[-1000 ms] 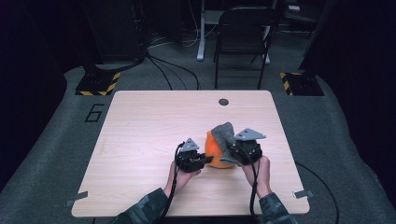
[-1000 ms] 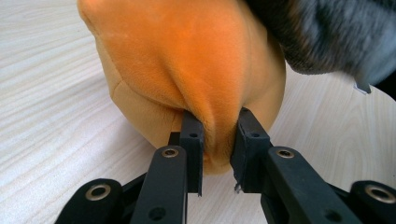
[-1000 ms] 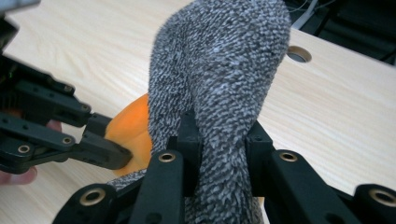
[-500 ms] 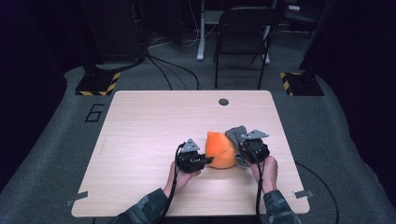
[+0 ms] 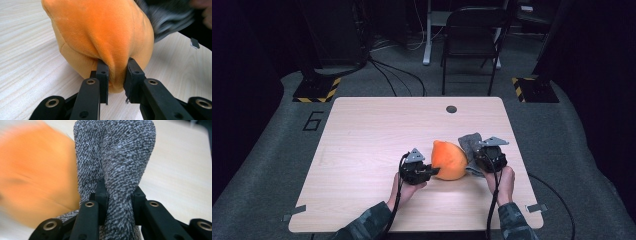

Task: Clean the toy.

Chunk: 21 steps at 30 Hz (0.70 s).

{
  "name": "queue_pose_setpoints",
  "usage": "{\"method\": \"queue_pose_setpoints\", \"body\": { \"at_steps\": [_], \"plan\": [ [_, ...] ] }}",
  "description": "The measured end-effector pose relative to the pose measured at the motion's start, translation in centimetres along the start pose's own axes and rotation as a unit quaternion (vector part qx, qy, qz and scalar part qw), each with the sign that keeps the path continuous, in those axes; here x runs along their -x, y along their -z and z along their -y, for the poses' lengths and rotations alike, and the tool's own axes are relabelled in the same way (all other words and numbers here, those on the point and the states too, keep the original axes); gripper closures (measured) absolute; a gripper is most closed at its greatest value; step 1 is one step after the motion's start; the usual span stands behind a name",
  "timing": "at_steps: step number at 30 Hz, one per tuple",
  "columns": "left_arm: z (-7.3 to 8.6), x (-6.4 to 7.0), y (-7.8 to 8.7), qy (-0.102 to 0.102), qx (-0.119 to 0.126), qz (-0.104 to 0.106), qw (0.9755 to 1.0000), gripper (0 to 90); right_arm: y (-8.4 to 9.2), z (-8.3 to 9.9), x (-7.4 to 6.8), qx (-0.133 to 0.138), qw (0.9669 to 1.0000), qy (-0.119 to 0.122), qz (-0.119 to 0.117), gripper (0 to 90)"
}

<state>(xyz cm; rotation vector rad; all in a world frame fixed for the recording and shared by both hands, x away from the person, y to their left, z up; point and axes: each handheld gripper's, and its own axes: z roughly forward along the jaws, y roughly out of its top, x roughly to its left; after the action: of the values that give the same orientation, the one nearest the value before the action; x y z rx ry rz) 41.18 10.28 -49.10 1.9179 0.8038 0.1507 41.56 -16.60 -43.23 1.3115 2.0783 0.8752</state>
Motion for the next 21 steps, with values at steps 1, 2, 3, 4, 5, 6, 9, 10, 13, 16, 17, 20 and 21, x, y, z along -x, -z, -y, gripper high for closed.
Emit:
{"method": "queue_pose_setpoints", "body": {
  "at_steps": [1,2,3,4,5,6,9,10,13,16,17,20,21],
  "plan": [
    [0.0,0.0,0.0,0.001,0.000,0.000,1.0000,75.6,0.7,-0.4,-0.6,0.014,0.9999,0.006,-0.006,74.7],
    [0.0,0.1,0.0,0.001,-0.002,-0.001,1.0000,75.5,1.1,-0.8,-1.4,0.022,0.9995,0.017,-0.013,74.8],
    [0.0,0.1,0.0,0.000,-0.002,-0.002,1.0000,75.5,1.1,-1.0,-2.2,0.023,0.9991,0.030,-0.018,74.9],
    [0.1,0.1,0.1,0.001,-0.003,-0.002,1.0000,75.3,0.8,-1.0,-3.0,0.013,0.9990,0.040,-0.017,75.1],
    [0.0,-0.1,0.0,-0.001,-0.005,-0.002,1.0000,75.2,0.2,-0.8,-3.6,0.005,0.9980,0.061,-0.013,75.2],
    [0.0,-0.2,0.0,0.000,-0.007,-0.002,1.0000,74.8,-0.4,-0.5,-4.3,-0.007,0.9976,0.069,0.002,75.4],
    [0.2,-0.4,-0.1,0.000,-0.006,0.001,1.0000,73.4,-1.4,-0.1,-4.4,-0.012,0.9968,0.079,0.004,75.8],
    [0.2,-0.4,-0.1,-0.003,-0.006,0.001,1.0000,72.6,-1.4,-0.1,-4.2,-0.013,0.9969,0.078,0.000,75.9],
    [0.0,-0.4,0.0,-0.015,-0.005,0.003,0.9999,66.2,-1.4,0.1,-4.1,-0.013,0.9973,0.073,0.001,76.1],
    [-0.1,-0.6,0.3,-0.024,-0.010,-0.002,0.9996,55.5,-1.6,0.1,-3.9,-0.017,0.9973,0.072,-0.003,76.3],
    [-0.2,-0.7,0.4,-0.025,-0.009,-0.003,0.9997,51.8,-1.7,0.1,-3.8,-0.013,0.9970,0.076,-0.002,76.3],
    [-0.3,-1.3,0.9,-0.030,-0.012,0.000,0.9995,42.3,-1.8,0.1,-3.6,-0.015,0.9975,0.069,-0.005,76.3],
    [-0.3,-1.4,1.0,-0.029,-0.011,0.007,0.9995,38.6,-1.8,0.1,-3.5,-0.017,0.9977,0.064,-0.008,76.3]
  ]
}}
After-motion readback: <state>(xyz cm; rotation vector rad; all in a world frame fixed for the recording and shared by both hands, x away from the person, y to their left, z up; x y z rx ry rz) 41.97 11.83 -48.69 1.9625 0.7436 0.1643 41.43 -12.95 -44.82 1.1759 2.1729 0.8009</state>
